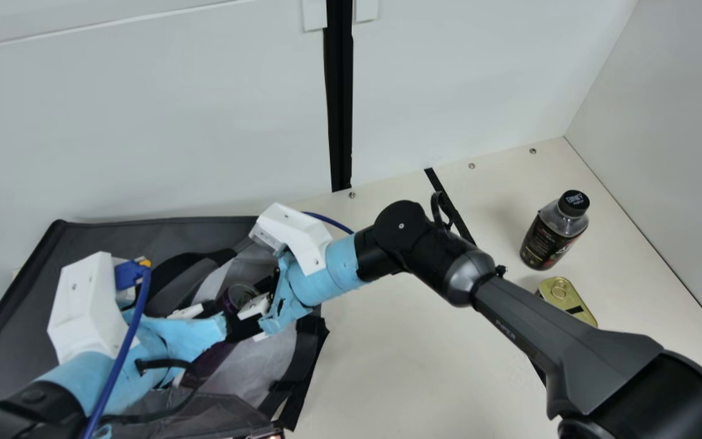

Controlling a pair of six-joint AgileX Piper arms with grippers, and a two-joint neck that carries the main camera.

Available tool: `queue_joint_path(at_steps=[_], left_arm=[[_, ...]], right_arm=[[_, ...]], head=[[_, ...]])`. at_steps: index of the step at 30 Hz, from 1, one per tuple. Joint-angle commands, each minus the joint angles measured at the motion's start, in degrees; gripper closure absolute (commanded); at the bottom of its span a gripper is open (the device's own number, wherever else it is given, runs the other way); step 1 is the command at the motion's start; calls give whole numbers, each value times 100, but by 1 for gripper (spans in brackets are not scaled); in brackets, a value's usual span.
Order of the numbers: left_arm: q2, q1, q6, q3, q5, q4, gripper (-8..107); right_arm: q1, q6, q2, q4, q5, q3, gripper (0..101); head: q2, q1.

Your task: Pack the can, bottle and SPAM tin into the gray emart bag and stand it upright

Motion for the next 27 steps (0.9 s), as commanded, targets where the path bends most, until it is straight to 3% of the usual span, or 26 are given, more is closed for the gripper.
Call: queue_joint_path(at_steps=[1,21,27], left_arm=[[0,0,0,0,0,0,107],[0,0,0,0,0,0,107],[0,0,0,0,0,0,107]], right_arm=[[7,2,16,-10,-7,-21,75],[-165,-66,2,1,101,-105,8],[-276,-76,-123,-5,150,-75,6]], head=[[-5,-130],[-5,-130],[-5,-130]])
